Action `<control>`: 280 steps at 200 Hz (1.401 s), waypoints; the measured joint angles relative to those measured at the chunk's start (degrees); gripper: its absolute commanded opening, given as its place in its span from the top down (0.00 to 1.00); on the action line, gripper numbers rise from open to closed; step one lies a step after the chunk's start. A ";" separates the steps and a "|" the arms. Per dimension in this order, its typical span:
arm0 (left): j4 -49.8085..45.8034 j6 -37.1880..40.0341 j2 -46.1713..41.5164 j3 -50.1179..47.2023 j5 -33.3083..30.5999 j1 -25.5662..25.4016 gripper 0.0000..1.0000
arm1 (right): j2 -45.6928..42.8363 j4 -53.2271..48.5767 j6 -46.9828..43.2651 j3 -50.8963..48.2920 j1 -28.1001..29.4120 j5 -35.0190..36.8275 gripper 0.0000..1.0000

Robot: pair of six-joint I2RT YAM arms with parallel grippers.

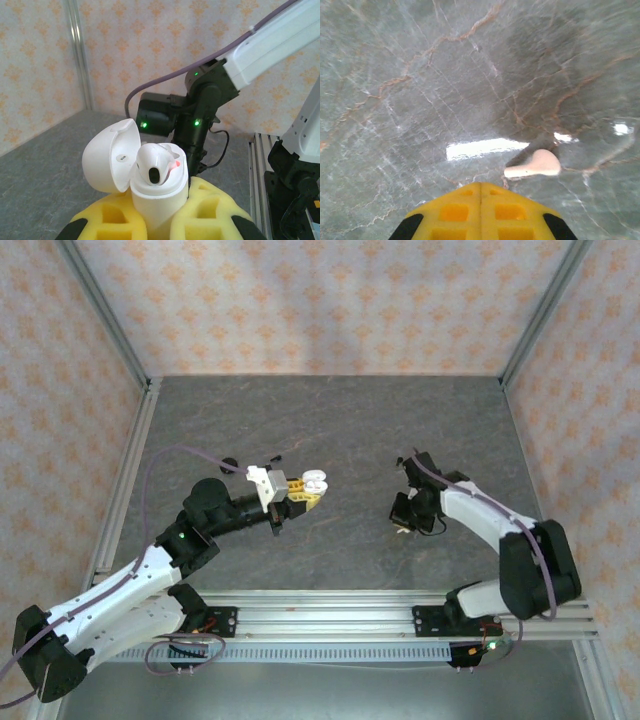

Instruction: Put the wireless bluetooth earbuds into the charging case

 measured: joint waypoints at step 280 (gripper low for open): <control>0.04 0.09 0.02 -0.24 0.07 0.00 1.00 | -1.36 10.03 16.09 -9.31 -2.16 4.68 0.67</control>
